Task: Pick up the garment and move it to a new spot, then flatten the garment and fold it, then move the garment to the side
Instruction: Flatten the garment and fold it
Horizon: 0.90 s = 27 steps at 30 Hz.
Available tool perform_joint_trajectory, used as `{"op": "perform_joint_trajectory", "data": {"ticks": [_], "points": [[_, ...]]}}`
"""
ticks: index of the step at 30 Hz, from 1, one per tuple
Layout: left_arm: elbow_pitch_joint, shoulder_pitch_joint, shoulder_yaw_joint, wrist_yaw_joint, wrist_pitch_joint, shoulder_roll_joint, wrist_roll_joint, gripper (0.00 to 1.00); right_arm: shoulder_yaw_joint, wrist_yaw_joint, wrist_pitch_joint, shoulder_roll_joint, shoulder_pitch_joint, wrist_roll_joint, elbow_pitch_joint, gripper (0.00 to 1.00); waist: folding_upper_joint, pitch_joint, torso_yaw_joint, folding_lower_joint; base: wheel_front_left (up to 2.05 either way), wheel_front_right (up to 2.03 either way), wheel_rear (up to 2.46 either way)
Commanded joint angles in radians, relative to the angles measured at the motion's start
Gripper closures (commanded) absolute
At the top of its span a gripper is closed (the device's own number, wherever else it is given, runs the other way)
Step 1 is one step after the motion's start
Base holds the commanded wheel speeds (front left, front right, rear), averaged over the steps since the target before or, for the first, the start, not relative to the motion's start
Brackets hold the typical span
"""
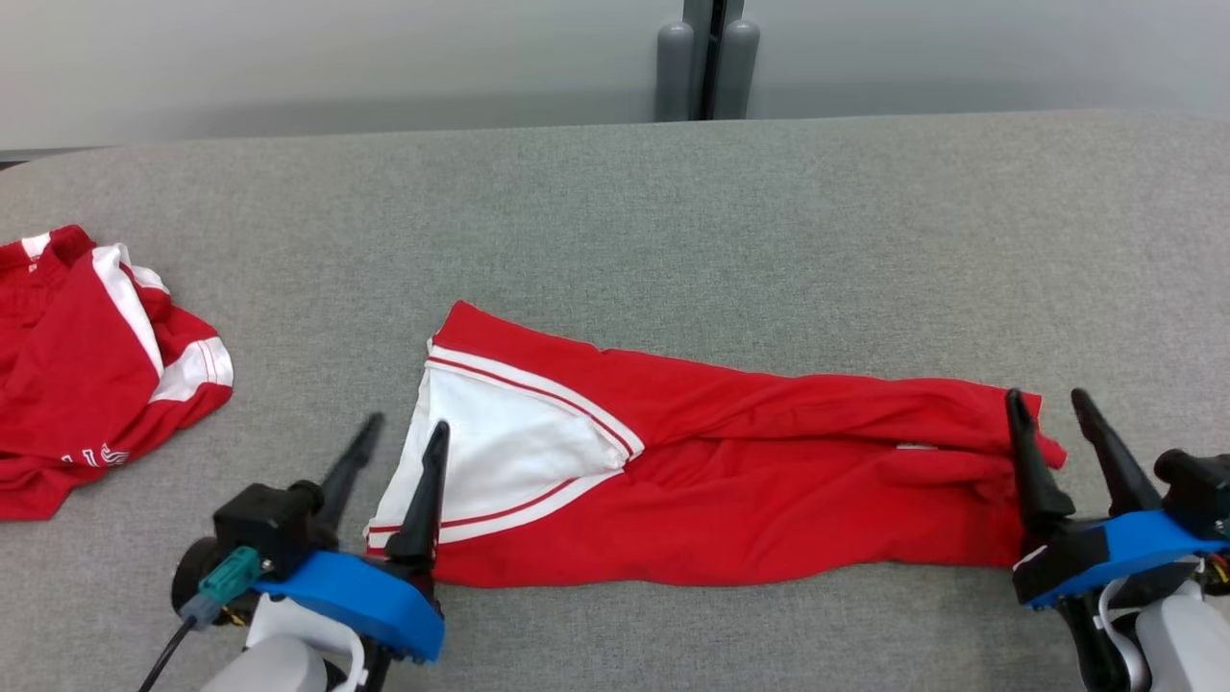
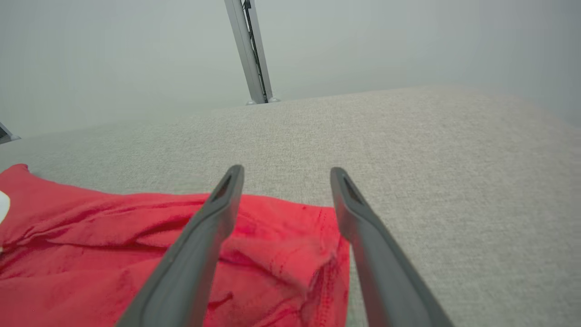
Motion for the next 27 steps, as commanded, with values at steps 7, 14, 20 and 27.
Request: {"op": "perform_joint_trajectory", "data": {"ticks": [7, 14, 20, 27], "points": [[-0.04, 0.086, 0.257, -0.006, -0.004, -0.119, 0.241, 0.0, -0.063, 0.001, 0.007, 0.016, -0.003, -0.009, -0.05, 0.0, -0.0001, -0.005, -0.001, 0.0001, 0.0, 0.0, 0.0], [-0.082, 0.151, 0.508, -0.057, -0.004, -0.267, 0.473, 0.0, -0.133, 0.001, 0.111, 0.072, -0.03, -0.042, 0.075, 0.0, -0.0001, 0.008, 0.007, 0.0001, 0.0, 0.0, 0.0], [-0.083, 0.19, 0.651, -0.118, -0.005, -0.351, 0.588, 0.0, -0.129, 0.001, 0.155, 0.115, -0.019, -0.041, 0.138, 0.0, -0.0001, 0.018, -0.003, 0.0001, 0.0, 0.0, 0.0], [-0.056, 0.201, 0.747, -0.172, -0.005, -0.412, 0.696, 0.0, -0.09, 0.001, 0.177, 0.166, 0.021, -0.004, 0.16, 0.0, -0.0001, 0.02, -0.009, 0.0001, 0.0, 0.0, 0.0]]}}
